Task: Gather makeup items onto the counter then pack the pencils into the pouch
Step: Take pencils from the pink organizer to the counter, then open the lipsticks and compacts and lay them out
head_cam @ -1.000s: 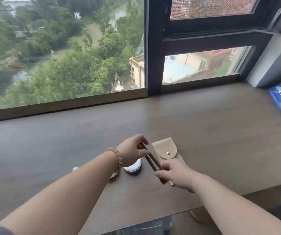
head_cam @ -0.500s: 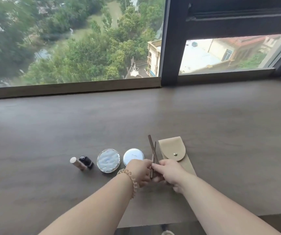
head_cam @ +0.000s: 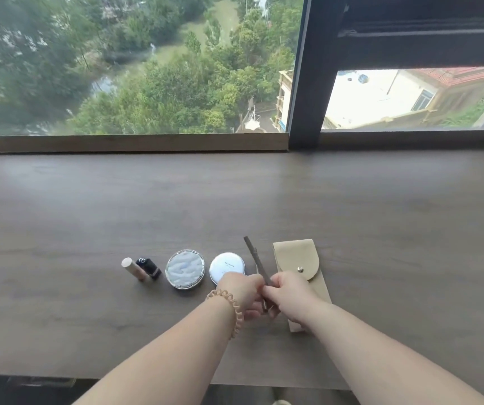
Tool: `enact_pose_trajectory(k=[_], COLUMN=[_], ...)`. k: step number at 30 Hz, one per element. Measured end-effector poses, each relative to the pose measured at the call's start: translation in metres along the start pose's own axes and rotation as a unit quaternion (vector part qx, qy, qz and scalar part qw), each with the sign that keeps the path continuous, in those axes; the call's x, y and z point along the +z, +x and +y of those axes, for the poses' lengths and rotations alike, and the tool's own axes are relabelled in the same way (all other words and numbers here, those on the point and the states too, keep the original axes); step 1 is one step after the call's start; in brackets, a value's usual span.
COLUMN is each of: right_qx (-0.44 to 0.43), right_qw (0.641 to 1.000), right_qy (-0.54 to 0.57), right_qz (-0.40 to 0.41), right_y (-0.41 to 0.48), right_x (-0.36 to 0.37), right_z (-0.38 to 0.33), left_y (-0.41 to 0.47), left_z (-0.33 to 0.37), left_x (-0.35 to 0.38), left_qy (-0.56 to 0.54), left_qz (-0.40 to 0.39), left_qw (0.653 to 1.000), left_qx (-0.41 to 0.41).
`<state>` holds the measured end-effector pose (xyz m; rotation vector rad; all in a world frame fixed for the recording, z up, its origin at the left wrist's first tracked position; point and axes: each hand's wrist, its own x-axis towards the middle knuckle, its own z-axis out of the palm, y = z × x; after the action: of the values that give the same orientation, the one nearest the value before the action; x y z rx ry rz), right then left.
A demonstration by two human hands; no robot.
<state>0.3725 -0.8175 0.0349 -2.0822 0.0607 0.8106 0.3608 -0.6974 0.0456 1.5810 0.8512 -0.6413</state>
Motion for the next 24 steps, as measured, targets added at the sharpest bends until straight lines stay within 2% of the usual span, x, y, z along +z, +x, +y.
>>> enact_pose_trajectory(k=[4, 7, 10, 18, 24], right_qx=[0.025, 0.057, 0.064, 0.025, -0.01], right_qw=[0.998, 0.995, 0.996, 0.995, 0.991], right_qy=[0.031, 0.061, 0.042, -0.083, -0.103], right_qz=[0.042, 0.053, 0.054, 0.047, 0.088], right_y=[-0.004, -0.008, -0.006, -0.013, -0.014], right_x=[0.008, 0.011, 0.015, 0.012, 0.008], right_z=[0.001, 0.003, 0.006, 0.005, -0.001], left_y=[0.006, 0.007, 0.01, 0.005, -0.01], left_z=[0.004, 0.001, -0.004, -0.009, -0.015], left_x=[0.002, 0.002, 0.003, 0.007, -0.009], left_qy=[0.125, 0.195, 0.254, 0.283, 0.27], left_qz=[0.079, 0.111, 0.138, 0.139, 0.18], left_qw=[0.987, 0.972, 0.954, 0.944, 0.934], left_qx=[0.057, 0.069, 0.085, 0.096, 0.146])
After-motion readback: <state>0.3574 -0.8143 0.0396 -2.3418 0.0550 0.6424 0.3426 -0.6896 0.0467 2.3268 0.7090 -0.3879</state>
